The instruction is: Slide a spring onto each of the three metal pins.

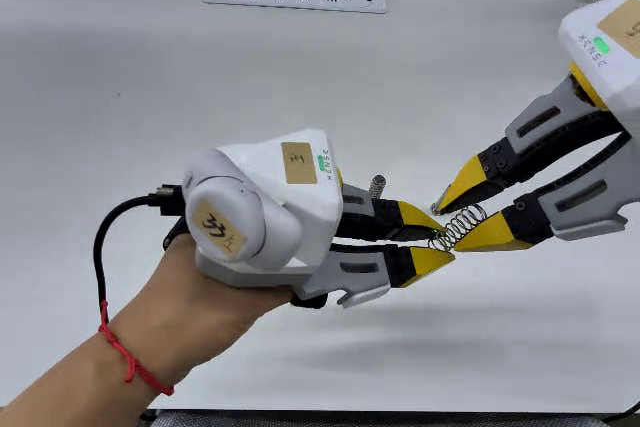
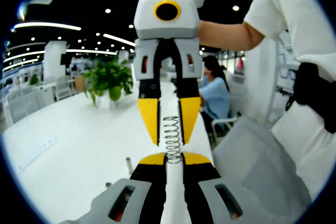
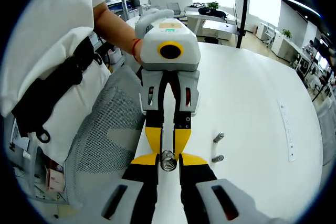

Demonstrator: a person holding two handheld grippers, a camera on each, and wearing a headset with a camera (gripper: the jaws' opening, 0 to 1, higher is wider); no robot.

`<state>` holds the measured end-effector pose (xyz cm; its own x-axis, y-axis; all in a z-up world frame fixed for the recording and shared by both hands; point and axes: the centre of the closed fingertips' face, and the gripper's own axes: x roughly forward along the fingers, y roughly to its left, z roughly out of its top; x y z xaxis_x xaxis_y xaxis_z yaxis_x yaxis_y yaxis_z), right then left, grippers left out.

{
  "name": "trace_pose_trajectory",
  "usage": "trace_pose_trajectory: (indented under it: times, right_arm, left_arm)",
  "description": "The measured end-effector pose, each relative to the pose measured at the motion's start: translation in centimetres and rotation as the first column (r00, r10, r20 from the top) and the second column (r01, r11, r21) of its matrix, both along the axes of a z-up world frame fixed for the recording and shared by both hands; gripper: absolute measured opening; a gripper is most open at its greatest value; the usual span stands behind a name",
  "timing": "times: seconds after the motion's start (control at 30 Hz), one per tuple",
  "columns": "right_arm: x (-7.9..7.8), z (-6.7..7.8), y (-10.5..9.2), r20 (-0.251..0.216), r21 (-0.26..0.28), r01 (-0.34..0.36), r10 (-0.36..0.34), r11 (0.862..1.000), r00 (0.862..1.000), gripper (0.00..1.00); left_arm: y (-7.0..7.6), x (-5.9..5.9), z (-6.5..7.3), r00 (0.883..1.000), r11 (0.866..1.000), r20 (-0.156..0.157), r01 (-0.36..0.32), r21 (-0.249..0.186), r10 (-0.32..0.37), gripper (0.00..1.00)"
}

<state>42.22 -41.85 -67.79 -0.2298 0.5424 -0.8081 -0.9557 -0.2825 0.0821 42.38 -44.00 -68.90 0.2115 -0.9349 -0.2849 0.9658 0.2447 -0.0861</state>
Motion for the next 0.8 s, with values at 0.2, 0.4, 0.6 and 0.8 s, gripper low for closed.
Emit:
trace_pose_trajectory:
  times: [0.2, 0.4, 0.6, 0.8]
  right_arm:
    - [0.17, -0.22, 0.04, 0.006, -0.039, -0.031, 0.031, 0.999, 0.999, 0.14]
    - [0.06, -0.22, 0.21, 0.009, -0.062, -0.054, 0.055, 0.997, 0.998, 0.13]
    - [0.07, -0.14, 0.16, 0.018, -0.087, -0.076, 0.078, 0.993, 0.997, 0.13]
    - [-0.02, -0.06, 0.32, 0.024, -0.101, -0.080, 0.083, 0.992, 0.996, 0.12]
  left_arm:
    - [0.19, 0.16, 0.01, 1.000, 1.000, -0.001, -0.005, -0.010, 0.005, 0.10]
    - [0.36, 0.25, 0.09, 1.000, 1.000, -0.002, -0.009, -0.018, 0.009, 0.10]
    - [0.47, 0.27, 0.19, 1.000, 1.000, 0.000, -0.010, -0.023, 0.010, 0.10]
    - [0.57, 0.28, 0.22, 1.000, 1.000, 0.004, -0.012, -0.026, 0.012, 0.11]
